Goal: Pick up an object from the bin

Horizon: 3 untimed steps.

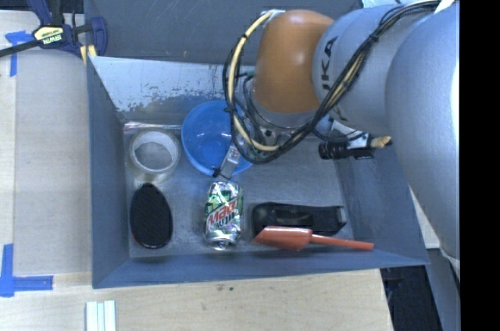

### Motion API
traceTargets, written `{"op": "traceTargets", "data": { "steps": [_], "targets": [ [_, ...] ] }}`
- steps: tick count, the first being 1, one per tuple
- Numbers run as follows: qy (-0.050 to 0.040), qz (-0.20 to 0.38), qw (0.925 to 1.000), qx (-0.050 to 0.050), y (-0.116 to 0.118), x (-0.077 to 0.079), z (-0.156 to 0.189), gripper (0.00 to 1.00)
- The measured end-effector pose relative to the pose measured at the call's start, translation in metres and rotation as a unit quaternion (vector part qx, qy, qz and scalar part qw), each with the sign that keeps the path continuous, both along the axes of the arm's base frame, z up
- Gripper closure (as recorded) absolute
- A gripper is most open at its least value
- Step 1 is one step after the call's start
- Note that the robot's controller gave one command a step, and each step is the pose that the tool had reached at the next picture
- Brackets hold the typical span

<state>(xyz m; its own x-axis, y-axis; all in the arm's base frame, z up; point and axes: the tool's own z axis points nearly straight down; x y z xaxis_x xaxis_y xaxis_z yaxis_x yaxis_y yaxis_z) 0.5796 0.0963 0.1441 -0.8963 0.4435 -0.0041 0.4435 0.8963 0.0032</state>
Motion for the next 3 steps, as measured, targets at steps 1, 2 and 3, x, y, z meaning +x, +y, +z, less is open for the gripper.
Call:
{"op": "traceTargets", "data": {
  "steps": [1, 2, 3],
  "targets": [
    [-0.0030, 0.179, 0.9839, -0.001, 0.012, 0.003, 0.018, 0.00],
    [-0.0008, 0.027, 0.9996, -0.001, -0.018, 0.007, 0.129, 0.00],
    [-0.0022, 0.118, 0.9931, 0.000, -0.008, 0.010, 0.068, 0.00]
  ]
}}
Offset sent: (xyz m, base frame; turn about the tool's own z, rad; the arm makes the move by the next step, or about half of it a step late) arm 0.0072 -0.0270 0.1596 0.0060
